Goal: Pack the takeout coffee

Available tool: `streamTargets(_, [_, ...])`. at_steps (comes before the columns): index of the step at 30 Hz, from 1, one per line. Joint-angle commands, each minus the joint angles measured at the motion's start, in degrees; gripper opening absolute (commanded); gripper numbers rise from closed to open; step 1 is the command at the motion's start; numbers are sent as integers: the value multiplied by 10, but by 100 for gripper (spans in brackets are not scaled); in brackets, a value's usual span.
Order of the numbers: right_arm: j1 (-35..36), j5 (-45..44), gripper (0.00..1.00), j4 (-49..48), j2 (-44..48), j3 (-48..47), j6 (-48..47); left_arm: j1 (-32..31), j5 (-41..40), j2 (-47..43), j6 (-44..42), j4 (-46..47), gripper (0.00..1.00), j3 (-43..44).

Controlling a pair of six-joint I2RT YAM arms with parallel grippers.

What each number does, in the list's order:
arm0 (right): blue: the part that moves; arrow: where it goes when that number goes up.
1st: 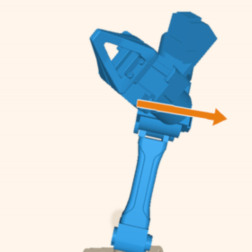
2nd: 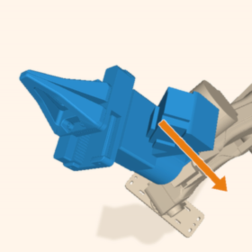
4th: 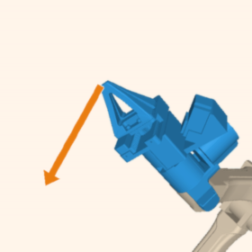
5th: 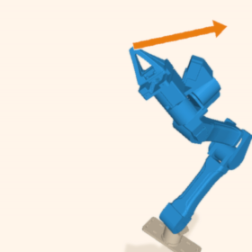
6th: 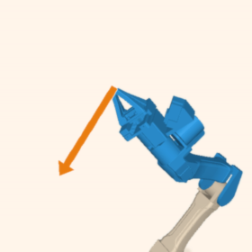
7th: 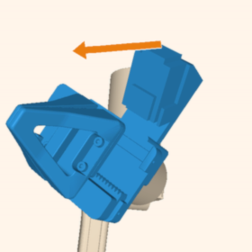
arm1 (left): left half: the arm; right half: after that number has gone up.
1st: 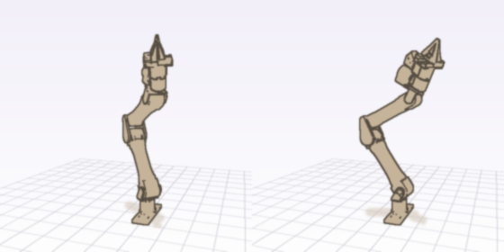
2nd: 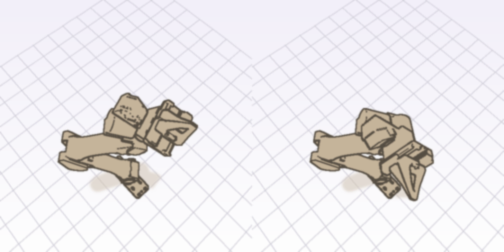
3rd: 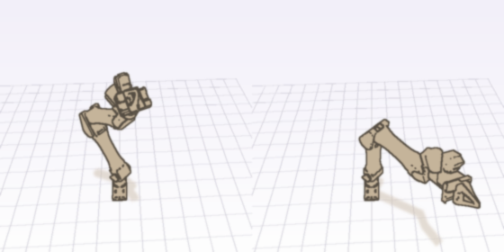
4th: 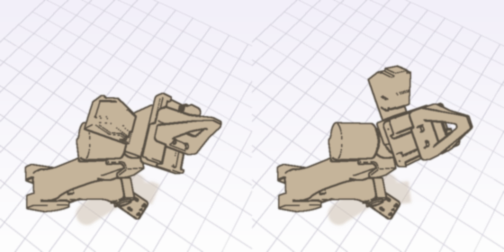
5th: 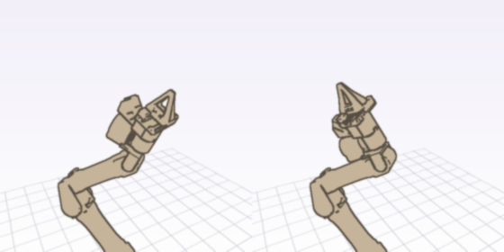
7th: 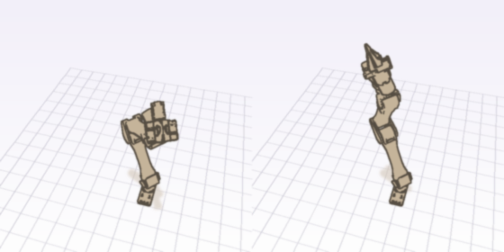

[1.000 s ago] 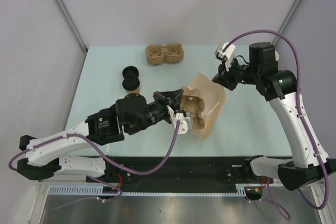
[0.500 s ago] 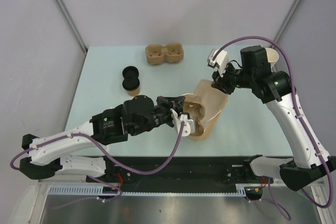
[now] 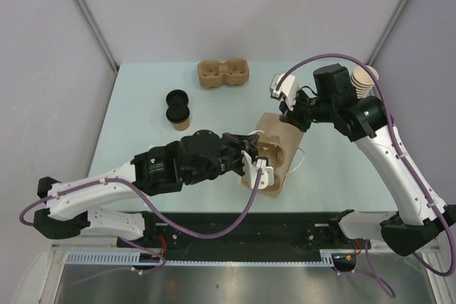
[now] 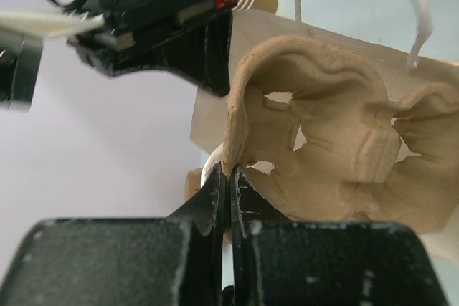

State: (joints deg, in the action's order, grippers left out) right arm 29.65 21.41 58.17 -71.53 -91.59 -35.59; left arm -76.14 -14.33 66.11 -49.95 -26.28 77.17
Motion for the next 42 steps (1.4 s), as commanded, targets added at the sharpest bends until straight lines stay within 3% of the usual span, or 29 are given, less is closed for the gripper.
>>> streamTargets(1, [16,57,0,8,-13,-39,14,-13,3,23,-2,-36,0,69])
streamTargets(11, [50,65,0,25,-6,-60,72,-22,-47,62,-8,-79,0,125])
streamTargets(17, [65,50,0,20,-4,-53,77,-23,-85,59,-10,-48,0,134])
streamTargets(30, [92,-41,0,4,-12,-39,71,-58,-100,111,-23,-170,0,225])
streamTargets(34, [93,-21,0,0,-9,-39,73,-58,-96,100,-6,-164,0,166])
streamTargets(42, [93,30,0,5,-3,-39,76,-56,-122,48,28,-14,0,41])
